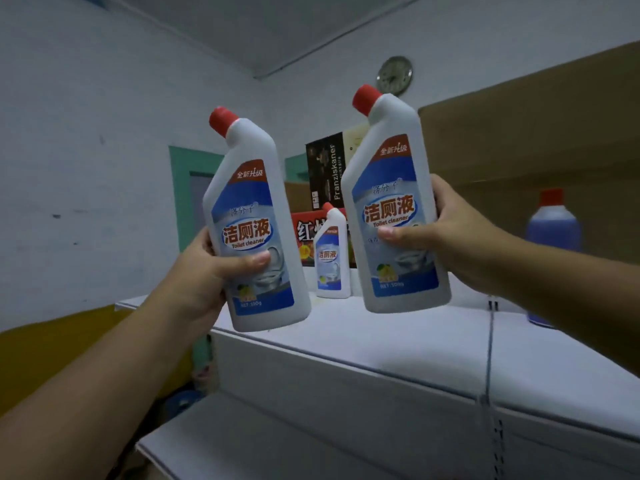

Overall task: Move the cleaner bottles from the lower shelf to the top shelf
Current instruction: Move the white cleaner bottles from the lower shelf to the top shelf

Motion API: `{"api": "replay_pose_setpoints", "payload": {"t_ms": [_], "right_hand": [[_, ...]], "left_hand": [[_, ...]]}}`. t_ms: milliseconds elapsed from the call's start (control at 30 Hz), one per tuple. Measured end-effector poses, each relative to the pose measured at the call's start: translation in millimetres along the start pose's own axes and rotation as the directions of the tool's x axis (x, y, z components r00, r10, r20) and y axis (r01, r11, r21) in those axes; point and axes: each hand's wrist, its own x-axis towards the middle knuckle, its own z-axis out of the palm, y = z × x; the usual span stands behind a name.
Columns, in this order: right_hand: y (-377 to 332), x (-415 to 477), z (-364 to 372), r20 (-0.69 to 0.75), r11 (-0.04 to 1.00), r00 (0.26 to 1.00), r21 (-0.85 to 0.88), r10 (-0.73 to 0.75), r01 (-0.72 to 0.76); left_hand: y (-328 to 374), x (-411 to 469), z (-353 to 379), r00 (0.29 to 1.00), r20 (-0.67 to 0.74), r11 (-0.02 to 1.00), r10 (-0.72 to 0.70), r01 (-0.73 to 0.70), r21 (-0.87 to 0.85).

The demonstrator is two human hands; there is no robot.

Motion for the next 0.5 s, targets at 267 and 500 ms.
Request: {"api": "replay_pose_setpoints", "payload": {"t_ms": [267, 500], "right_hand": [[54, 52, 43, -0.197, 0.989, 0.975, -0.083, 0.103, -0.121], [79, 115, 81, -0.426, 0.96, 0.894, -0.165, 0.139, -0.228]], "left_hand": [[-72, 99, -44, 0.99, 0.123, 0.992, -0.069, 0.082, -0.097], [-112, 199, -82, 0.964, 0.253, 0.986, -0.078, 0.111, -0.121]]}}
